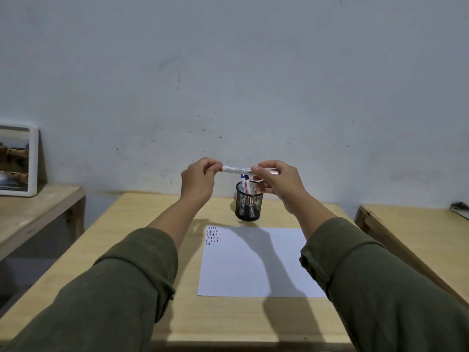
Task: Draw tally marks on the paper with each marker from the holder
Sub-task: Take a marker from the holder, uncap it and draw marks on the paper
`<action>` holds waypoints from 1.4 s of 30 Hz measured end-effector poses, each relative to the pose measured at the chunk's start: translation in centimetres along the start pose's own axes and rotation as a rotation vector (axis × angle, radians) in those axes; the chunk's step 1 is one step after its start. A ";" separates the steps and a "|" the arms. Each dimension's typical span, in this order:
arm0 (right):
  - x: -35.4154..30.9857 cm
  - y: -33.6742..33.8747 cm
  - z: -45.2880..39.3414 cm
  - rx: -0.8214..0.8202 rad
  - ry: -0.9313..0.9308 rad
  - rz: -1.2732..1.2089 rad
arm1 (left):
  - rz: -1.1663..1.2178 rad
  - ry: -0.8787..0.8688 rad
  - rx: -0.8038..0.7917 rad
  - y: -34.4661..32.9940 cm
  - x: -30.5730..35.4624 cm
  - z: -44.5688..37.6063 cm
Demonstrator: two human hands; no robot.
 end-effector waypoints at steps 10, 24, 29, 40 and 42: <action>0.9 -1.3 0.8 -0.186 -0.092 -0.300 | 0.077 -0.154 -0.105 -1.5 2.0 1.3; 3.0 -1.6 0.6 -0.274 -0.077 -0.297 | -0.018 -0.059 -0.197 -2.8 0.0 2.0; 4.1 -0.9 0.6 -0.236 -0.099 -0.326 | -0.042 0.115 -0.175 -1.7 -3.1 2.6; 9.8 -3.1 1.9 -0.217 -0.238 -0.333 | -0.334 0.233 -0.286 -0.8 -10.8 7.4; 10.7 -3.6 2.0 -0.208 -0.254 -0.313 | -0.358 0.240 -0.302 -1.0 -11.7 8.1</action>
Point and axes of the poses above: each hand's wrist, its own z-axis away from the middle knuckle, its own y-axis out of the back of the hand, x = y × z, the point moved 3 cm from there along -z, towards the middle knuckle, and after that the axes turned 9 degrees about -y, right-handed, at the moved point
